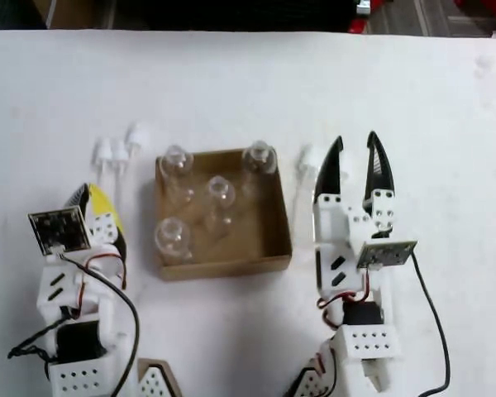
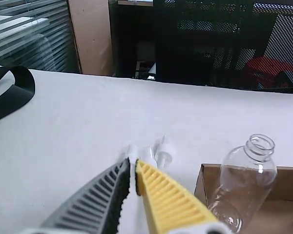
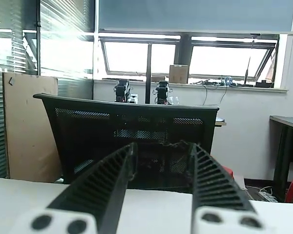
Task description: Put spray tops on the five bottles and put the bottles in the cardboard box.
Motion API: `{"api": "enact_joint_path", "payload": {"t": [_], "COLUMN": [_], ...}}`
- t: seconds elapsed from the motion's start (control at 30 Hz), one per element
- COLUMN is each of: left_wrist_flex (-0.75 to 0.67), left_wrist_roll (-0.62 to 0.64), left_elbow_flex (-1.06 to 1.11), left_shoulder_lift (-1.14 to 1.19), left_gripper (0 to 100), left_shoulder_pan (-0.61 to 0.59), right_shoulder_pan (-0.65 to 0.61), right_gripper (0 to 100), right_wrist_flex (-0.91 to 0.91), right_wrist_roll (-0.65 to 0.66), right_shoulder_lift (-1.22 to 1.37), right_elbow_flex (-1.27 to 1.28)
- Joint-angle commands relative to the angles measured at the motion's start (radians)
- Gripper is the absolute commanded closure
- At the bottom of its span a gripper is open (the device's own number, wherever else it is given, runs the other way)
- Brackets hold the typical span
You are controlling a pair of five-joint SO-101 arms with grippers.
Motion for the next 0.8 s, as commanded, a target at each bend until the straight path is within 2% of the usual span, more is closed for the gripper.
{"api": "enact_joint_path", "payload": {"t": [0.0, 0.77], "left_wrist_flex": [-0.028, -0.028], "left_wrist_roll": [-0.012, -0.012], "left_elbow_flex": [-0.052, -0.052], "left_shoulder_lift": [-0.018, -0.018], "left_gripper": [97, 97], "left_shoulder_pan": [0.004, 0.004], "right_shoulder_pan": [0.013, 0.013], "right_gripper": [84.6, 84.6], "right_wrist_flex": [-0.021, 0.008], "right_wrist_roll": [0.006, 0.006], "right_shoulder_lift": [-0.008, -0.015], "right_elbow_flex": [0.008, 0.008]}}
